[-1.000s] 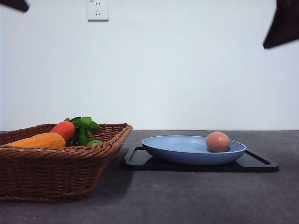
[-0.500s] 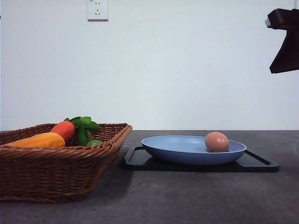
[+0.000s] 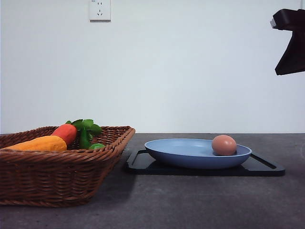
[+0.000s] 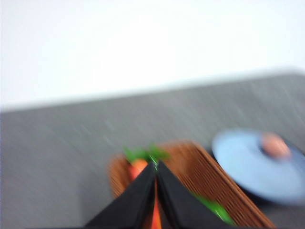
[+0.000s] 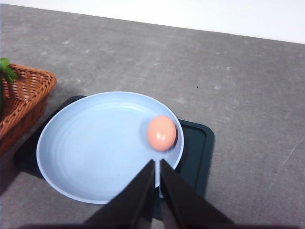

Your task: Transfer egg from basket to plate and serve

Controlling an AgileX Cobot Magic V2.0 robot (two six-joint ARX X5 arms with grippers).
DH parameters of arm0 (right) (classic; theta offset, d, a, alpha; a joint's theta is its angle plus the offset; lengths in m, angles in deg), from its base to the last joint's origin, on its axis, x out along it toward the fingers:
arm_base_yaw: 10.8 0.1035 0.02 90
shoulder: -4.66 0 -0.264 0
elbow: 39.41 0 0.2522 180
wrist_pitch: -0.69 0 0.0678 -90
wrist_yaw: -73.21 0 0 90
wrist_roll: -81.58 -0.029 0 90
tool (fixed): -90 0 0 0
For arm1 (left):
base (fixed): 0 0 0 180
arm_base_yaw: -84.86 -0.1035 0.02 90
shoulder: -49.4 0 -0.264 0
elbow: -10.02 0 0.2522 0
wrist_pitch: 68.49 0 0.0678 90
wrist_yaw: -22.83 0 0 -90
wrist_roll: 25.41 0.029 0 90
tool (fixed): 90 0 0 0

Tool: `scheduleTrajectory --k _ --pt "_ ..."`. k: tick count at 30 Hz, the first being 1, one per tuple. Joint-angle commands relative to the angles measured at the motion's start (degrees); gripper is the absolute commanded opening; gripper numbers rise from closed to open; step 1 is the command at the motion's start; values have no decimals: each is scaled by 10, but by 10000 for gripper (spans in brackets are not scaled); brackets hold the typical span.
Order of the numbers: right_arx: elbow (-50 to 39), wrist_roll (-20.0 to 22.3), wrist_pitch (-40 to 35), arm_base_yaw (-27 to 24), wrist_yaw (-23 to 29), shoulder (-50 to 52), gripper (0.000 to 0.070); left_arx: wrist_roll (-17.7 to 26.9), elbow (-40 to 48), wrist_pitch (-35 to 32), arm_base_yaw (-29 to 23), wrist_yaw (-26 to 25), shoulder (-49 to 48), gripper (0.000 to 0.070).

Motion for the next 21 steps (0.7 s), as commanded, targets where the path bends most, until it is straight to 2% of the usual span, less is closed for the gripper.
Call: scheduleTrajectory --k 1,6,9,14,21 --pt "4 -10 -5 5 2 -2 0 14 22 -15 -31 4 -19 0" --pt "4 -10 -5 5 2 -2 0 5 105 -66 -120 3 -85 0" --pt "4 -10 -5 5 2 -2 0 -9 151 -69 -147 3 -90 0" --pt "4 -10 -7 5 2 -2 0 -9 218 -70 -159 3 -90 0" --pt "4 -10 -10 5 2 -2 0 -9 266 -70 -159 3 -90 0"
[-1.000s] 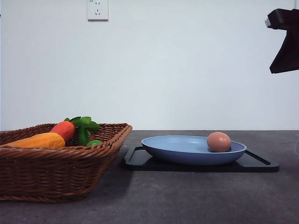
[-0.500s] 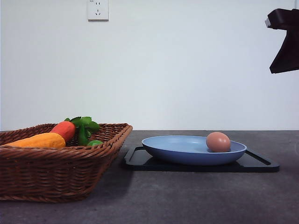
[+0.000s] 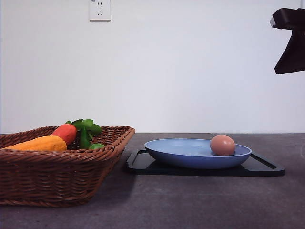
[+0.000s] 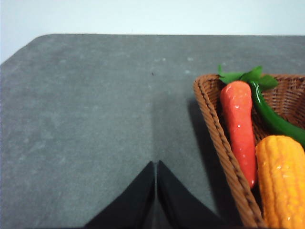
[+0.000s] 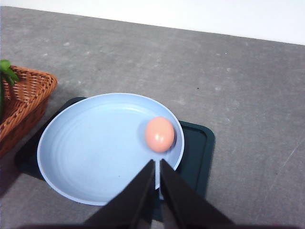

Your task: Transfer egg from basket to plate and serve

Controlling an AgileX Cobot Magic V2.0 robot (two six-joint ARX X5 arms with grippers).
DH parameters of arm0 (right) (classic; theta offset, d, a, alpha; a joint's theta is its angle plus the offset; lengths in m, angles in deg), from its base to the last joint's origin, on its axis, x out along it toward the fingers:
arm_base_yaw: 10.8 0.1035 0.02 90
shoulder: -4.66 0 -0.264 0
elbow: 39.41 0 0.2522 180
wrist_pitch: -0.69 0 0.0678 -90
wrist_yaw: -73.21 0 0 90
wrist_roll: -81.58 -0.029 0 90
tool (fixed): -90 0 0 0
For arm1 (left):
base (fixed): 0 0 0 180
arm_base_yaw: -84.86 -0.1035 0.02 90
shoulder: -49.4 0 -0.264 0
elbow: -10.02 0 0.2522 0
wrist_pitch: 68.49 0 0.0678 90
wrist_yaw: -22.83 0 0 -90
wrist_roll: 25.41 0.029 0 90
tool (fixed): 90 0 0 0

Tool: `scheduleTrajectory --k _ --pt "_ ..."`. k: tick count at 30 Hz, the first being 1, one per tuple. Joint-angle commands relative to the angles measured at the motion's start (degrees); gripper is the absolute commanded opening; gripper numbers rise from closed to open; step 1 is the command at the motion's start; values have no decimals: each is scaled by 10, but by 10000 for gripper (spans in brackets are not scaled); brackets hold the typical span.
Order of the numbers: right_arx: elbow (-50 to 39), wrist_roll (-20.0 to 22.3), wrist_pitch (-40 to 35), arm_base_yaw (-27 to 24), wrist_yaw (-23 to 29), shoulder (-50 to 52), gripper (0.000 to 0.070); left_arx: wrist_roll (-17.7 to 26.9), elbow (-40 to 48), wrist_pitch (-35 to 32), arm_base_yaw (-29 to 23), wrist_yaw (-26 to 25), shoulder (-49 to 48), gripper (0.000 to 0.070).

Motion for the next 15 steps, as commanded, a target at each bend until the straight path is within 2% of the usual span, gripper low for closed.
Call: scheduleTrajectory --k 1,5,15 --pt "4 -9 -6 5 2 -2 0 -1 16 0 0 2 -1 0" --pt "4 -9 -6 5 2 -2 0 -1 17 -21 -1 2 -1 0" --pt "4 -9 -6 5 2 -2 0 -1 17 -21 -1 2 -1 0"
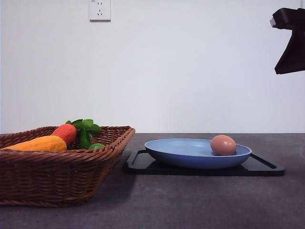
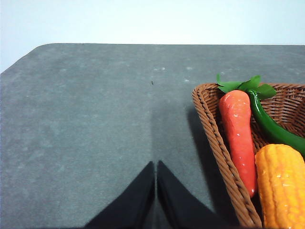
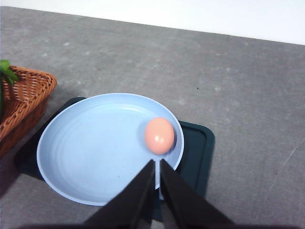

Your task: Transfer egg from basket to plate and serve

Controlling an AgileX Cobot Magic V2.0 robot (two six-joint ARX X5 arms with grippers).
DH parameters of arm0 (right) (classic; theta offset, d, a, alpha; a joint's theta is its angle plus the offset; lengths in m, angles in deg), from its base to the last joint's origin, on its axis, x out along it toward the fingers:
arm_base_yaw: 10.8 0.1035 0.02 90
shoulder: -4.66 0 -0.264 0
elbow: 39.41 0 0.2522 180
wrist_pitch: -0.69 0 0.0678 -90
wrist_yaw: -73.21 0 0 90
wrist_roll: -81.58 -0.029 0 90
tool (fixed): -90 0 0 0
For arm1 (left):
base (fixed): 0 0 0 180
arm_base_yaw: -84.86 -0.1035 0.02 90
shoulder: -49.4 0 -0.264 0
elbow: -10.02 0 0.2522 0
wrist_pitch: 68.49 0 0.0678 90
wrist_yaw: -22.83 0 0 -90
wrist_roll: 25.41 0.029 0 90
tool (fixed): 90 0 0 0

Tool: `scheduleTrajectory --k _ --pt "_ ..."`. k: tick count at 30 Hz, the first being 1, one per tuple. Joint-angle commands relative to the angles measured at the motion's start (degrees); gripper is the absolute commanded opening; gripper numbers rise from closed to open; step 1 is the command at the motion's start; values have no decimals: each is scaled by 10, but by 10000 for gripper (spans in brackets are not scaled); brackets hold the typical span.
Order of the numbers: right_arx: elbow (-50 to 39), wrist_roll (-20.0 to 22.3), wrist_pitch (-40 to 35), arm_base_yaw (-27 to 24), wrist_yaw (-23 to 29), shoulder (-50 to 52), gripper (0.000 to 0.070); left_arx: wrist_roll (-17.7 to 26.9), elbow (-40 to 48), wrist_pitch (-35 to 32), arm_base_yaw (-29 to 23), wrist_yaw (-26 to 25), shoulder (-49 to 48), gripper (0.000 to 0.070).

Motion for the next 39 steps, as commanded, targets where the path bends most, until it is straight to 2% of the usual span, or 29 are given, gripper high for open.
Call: scheduleTrajectory --k 1,10,14,17,23,29,33,39 --pt "4 -9 -6 5 2 -2 0 -1 9 3 0 2 -1 0" --pt "3 -9 -4 5 2 1 0 -1 9 3 0 2 -1 0" --pt "2 41 12 -7 29 55 0 -1 9 3 -1 2 -1 0" --pt "-8 74 11 -39 15 113 0 -1 9 3 -1 2 -1 0" --pt "-55 81 11 -157 -113 237 0 -1 9 3 -1 2 -1 0" --pt "-118 80 8 -254 -140 333 0 -1 9 3 -1 2 -1 0" --pt "-160 80 8 -285 -166 370 0 -1 9 3 -1 2 -1 0" --pt "-208 68 11 -292 -169 373 0 -1 9 4 -1 2 -1 0"
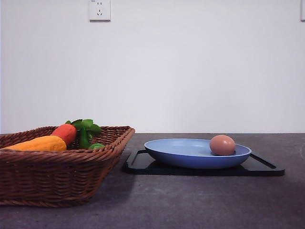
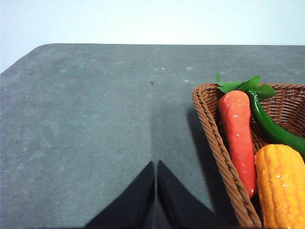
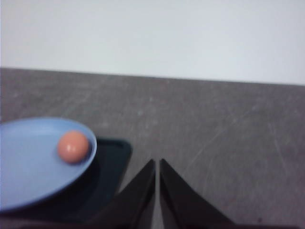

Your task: Transfer egg from basket to plate and serve

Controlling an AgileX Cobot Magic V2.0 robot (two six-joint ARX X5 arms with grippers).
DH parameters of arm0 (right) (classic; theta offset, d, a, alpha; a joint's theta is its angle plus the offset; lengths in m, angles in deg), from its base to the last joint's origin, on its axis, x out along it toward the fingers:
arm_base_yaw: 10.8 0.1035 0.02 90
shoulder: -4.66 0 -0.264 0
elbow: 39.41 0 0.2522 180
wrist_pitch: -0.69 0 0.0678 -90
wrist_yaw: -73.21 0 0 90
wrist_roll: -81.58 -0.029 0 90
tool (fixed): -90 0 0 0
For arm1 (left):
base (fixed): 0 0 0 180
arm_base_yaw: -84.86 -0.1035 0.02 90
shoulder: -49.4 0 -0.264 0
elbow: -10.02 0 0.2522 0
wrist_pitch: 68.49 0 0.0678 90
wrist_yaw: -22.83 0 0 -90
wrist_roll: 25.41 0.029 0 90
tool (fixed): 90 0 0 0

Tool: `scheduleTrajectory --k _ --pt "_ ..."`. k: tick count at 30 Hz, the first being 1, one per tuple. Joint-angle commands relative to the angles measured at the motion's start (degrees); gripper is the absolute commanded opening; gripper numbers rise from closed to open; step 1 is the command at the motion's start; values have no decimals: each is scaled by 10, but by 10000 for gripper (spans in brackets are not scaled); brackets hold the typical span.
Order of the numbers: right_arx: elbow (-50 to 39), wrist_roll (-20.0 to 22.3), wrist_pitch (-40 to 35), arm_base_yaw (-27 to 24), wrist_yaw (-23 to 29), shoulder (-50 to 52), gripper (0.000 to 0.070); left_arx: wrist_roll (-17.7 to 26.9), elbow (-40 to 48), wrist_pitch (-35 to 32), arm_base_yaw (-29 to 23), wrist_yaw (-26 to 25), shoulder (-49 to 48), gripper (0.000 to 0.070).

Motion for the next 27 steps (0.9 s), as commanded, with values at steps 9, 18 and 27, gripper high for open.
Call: scheduleTrajectory --k 9,18,27 --pt "-5 -33 51 1 1 0 0 0 9 3 -1 2 -1 0" --pt "-5 -33 49 0 0 0 0 0 9 3 -1 2 -1 0" --pt "-5 -33 50 0 1 0 0 0 9 4 -1 2 -1 0"
